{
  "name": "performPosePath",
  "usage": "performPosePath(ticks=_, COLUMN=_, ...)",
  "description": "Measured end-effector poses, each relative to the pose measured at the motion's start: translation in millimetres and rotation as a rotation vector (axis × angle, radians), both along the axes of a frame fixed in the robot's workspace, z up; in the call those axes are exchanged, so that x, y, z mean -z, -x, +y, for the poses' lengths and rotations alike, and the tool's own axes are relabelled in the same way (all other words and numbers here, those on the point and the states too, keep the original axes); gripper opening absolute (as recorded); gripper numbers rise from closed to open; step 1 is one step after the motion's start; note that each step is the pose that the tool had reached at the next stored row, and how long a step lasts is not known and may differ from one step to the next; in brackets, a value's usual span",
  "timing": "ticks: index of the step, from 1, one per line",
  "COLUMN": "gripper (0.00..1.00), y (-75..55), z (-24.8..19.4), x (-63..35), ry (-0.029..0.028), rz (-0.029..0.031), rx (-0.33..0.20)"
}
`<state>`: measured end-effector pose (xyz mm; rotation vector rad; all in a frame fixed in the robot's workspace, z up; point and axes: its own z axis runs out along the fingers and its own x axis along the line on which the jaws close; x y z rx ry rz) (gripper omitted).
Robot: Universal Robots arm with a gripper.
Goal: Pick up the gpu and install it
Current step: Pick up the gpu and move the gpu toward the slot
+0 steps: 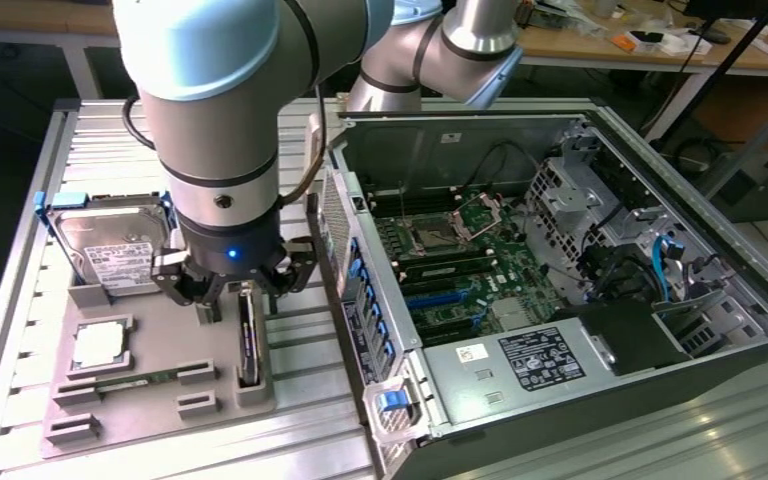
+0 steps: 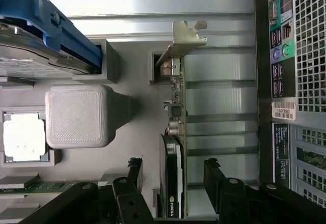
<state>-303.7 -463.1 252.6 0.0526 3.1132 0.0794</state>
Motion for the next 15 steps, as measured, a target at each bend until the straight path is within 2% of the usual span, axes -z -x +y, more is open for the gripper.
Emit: performPosePath(ticks=15, gripper=0.60, y=2.8, z=0.1, x=6.8, ry=0.0010, rz=-0.0003, rx=0.004)
